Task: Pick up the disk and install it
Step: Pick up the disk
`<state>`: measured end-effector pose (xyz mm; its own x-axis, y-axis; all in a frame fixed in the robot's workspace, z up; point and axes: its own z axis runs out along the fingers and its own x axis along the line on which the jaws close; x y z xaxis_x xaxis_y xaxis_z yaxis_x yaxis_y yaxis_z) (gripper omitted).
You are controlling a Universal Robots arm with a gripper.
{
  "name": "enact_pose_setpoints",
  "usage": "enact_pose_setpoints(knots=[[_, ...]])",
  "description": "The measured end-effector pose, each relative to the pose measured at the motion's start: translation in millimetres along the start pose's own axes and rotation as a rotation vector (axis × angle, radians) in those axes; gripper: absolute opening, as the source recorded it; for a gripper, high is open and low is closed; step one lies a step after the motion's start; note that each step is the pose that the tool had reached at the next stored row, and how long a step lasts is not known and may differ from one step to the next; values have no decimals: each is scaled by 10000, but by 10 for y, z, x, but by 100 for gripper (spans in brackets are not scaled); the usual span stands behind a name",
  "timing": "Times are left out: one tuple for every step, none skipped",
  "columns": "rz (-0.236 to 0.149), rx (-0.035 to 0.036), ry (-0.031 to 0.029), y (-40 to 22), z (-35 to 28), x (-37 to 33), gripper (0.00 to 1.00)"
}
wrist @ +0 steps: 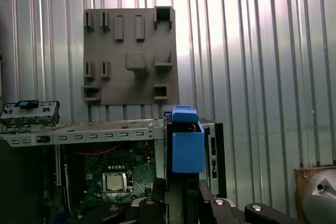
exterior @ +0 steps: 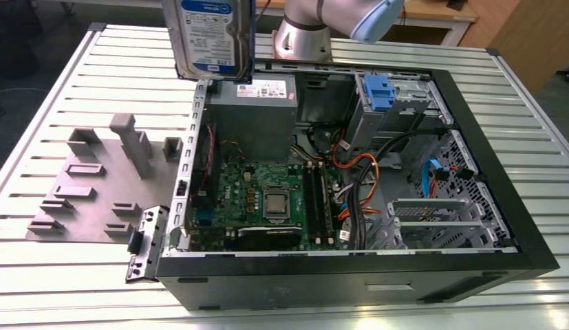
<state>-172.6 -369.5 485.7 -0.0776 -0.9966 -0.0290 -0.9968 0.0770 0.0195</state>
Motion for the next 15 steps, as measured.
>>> enact_pose_setpoints(knots=[[0,-1,-1,-35,0,-3,35],[-1,-4,0,-73,-1,-5,35],[-1,-5,0,-109,-1,-8,35],[-1,-5,0,-144,-1,-11,35],[0,-8,1,-179,-2,-14,35],[0,-9,0,-216,-2,-16,35],[-1,-10,1,-253,-3,-19,35],[-1,-12,1,-290,-3,-22,35],[0,-13,0,-327,-3,-25,35],[0,-16,1,-368,-4,-28,35],[-1,-17,1,-406,-4,-31,35],[0,-19,1,-444,-4,-34,35],[1,-21,1,-482,-5,-37,35],[0,-23,2,-517,-5,-40,35],[-1,-25,2,-552,-6,-43,35]])
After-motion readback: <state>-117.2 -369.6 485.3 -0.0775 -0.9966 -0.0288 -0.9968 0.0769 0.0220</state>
